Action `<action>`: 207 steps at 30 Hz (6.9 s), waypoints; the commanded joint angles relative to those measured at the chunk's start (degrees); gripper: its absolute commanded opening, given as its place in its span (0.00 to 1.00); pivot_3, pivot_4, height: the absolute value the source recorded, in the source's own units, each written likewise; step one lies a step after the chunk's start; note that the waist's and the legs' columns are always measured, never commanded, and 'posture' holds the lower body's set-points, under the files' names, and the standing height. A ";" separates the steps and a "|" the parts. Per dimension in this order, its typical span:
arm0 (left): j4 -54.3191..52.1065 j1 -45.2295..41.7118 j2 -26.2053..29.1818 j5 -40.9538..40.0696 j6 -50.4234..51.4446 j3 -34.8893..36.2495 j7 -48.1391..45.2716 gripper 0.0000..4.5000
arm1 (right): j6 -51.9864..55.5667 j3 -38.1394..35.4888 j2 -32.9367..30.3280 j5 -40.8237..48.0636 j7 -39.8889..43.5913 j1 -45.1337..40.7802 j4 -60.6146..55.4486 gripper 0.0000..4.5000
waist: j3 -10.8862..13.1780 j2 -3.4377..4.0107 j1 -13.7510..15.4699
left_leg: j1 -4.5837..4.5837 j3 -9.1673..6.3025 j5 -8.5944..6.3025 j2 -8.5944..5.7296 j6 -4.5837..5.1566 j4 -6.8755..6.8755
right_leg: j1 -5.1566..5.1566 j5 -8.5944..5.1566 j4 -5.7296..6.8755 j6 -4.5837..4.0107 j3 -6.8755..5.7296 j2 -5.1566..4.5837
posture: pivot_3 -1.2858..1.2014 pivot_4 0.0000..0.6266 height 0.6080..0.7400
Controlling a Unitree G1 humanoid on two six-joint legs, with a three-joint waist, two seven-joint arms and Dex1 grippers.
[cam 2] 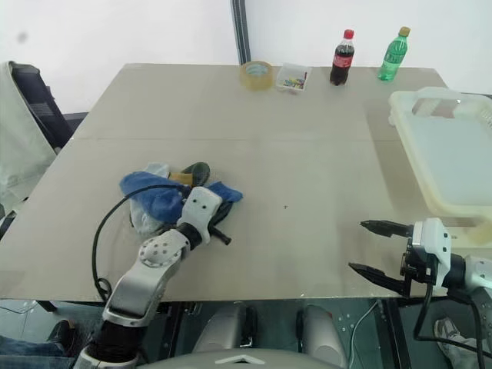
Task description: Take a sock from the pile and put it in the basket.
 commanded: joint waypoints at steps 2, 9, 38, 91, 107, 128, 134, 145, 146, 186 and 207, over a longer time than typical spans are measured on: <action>1.45 -4.18 -0.81 0.15 1.57 -4.69 -3.16 0.01 | 0.10 -1.25 -0.97 0.42 -0.13 -0.72 -0.60 1.00 | 0.00 0.00 -0.05 | 0.00 -0.02 0.00 0.00 0.00 0.00 | 0.00 0.00 0.01 0.00 -0.01 0.06 | 0.52 0.24 0.96; 6.00 -9.82 -8.21 1.78 4.15 -11.48 -1.34 0.01 | 0.75 -1.80 -1.20 0.63 -0.25 -1.06 -0.56 1.00 | 0.01 -0.02 -0.04 | -0.05 -0.01 0.00 -0.06 0.02 0.04 | 0.00 0.01 -0.01 0.04 0.03 0.25 | 0.52 0.24 0.96; -12.94 -0.97 -0.40 -9.25 4.03 8.67 -4.75 0.97 | 2.13 -0.58 -0.78 0.24 -0.64 -2.15 -1.01 1.00 | 0.03 -0.01 -0.09 | -0.06 -0.08 0.00 0.03 0.01 0.04 | -0.05 -0.01 0.03 0.05 0.00 0.11 | 0.52 0.24 0.96; -15.67 21.90 6.88 1.71 -6.08 24.96 5.79 0.21 | 3.26 1.43 0.39 5.86 -0.22 -5.78 -3.17 1.00 | 0.11 -0.14 -0.11 | -0.07 -0.09 -0.02 0.01 -0.01 -0.06 | -0.05 -0.14 -0.07 -0.23 -0.09 -0.34 | 0.52 0.24 0.96; -13.40 13.76 4.87 0.86 -4.20 20.89 6.14 0.02 | 2.77 3.08 1.44 3.86 -0.82 -7.23 -1.98 1.00 | 0.11 -0.13 0.00 | -0.08 -0.09 -0.03 -0.01 -0.04 -0.13 | -0.07 -0.14 -0.10 -0.24 -0.13 -0.42 | 0.52 0.24 0.96; 16.72 -21.78 -18.50 6.21 0.96 -0.94 15.09 0.02 | 0.89 4.85 3.59 0.71 -3.04 -9.24 -0.52 1.00 | 0.17 -0.23 -0.05 | -0.16 -0.15 0.00 -0.09 0.01 -0.05 | -0.05 0.01 -0.03 0.07 -0.20 0.21 | 0.52 0.24 0.96; 23.30 -24.68 -24.54 7.15 -0.36 -3.92 16.66 0.02 | -0.47 7.04 6.13 -4.08 -8.44 -12.00 0.68 1.00 | 0.19 -0.26 -0.15 | -0.18 -0.12 0.00 -0.11 0.02 -0.02 | -0.06 0.01 -0.04 0.10 -0.16 0.24 | 0.52 0.24 0.96; 20.25 -24.77 -13.37 19.82 -6.08 -12.89 15.63 0.99 | -1.79 9.46 7.63 -13.18 -17.71 -17.86 6.71 1.00 | 0.18 -0.22 -0.26 | -0.17 0.00 0.03 -0.09 -0.03 -0.03 | -0.19 0.01 0.07 0.09 0.02 0.33 | 0.52 0.24 0.96; 19.36 -24.35 -10.36 18.45 -8.58 -12.02 12.43 0.99 | 0.75 10.91 7.75 -13.92 -18.74 -19.20 7.35 1.00 | 0.18 -0.21 -0.32 | -0.17 0.02 0.03 -0.08 -0.04 -0.04 | -0.21 0.01 0.09 0.09 0.04 0.34 | 0.52 0.24 0.96; 61.55 -44.65 0.74 -3.33 -22.26 11.54 -10.55 1.00 | 51.74 20.90 28.74 -9.62 -38.26 -50.70 16.87 0.51 | 0.21 -0.11 -1.10 | -1.15 -0.22 0.23 -0.06 -0.35 0.61 | -0.97 0.14 0.58 0.25 -0.62 0.30 | 0.52 0.24 0.96; 78.90 -50.20 -0.74 3.05 -30.73 8.90 -12.65 1.00 | 45.83 21.03 29.53 -11.62 -40.44 -52.82 20.53 0.02 | 0.21 -0.11 -1.55 | -1.22 -0.20 0.22 -0.07 -0.34 0.64 | -1.06 0.14 0.64 0.25 -0.61 0.30 | 0.52 0.24 0.96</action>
